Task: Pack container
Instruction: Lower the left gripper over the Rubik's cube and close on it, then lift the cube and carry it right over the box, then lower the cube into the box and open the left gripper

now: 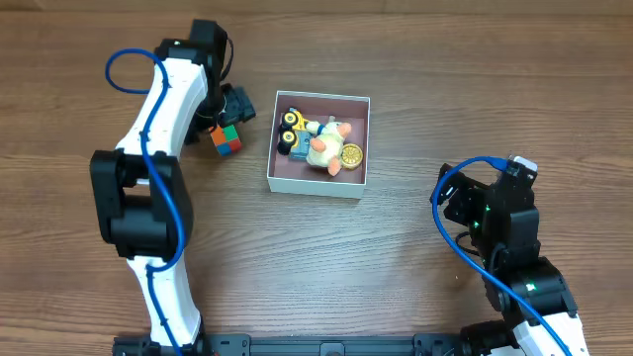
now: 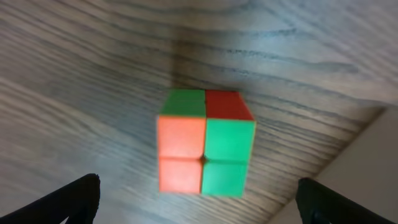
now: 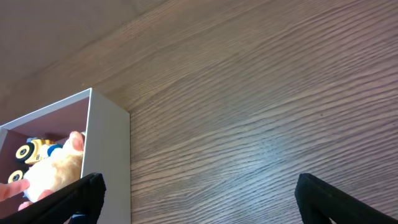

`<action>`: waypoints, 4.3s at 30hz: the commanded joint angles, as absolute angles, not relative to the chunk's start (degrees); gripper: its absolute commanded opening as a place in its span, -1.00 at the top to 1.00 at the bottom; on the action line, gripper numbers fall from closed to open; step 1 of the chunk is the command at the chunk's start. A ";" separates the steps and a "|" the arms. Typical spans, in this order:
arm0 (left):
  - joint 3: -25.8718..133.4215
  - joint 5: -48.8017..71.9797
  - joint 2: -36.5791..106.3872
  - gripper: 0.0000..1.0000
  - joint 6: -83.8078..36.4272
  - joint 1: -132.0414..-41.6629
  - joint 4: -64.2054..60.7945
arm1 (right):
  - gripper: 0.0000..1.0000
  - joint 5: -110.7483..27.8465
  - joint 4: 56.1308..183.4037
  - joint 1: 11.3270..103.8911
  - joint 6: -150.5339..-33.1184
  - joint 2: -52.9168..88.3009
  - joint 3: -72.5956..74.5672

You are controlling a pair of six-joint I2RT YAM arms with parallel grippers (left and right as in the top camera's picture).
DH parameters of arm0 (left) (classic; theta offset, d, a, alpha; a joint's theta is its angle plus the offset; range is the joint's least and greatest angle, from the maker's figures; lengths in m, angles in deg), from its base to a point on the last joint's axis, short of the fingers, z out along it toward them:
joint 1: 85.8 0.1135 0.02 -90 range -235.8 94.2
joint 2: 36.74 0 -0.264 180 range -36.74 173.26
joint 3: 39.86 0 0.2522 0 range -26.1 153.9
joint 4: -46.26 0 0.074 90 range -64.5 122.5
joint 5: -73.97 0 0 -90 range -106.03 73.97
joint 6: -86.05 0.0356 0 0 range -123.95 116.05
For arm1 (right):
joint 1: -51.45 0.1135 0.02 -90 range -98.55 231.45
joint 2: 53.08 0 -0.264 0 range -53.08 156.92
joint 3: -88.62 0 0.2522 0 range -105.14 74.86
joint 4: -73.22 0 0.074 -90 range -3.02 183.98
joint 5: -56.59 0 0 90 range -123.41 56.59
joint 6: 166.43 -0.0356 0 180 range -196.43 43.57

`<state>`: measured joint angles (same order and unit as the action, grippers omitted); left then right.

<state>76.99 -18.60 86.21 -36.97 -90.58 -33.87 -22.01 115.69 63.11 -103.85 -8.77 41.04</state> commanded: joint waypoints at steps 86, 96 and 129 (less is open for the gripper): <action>111.91 -10.46 93.27 -1.00 -27.72 -114.32 -55.27 | -1.00 -21.22 115.36 62.95 -104.33 -9.18 40.93; 105.18 -16.43 93.27 0.20 -34.00 -113.53 -60.88 | -1.00 -21.22 115.34 62.95 -104.33 -9.18 40.93; 91.59 -7.82 93.27 0.92 -33.08 -114.75 -47.94 | -1.00 -21.22 115.36 62.95 -104.33 -9.18 40.93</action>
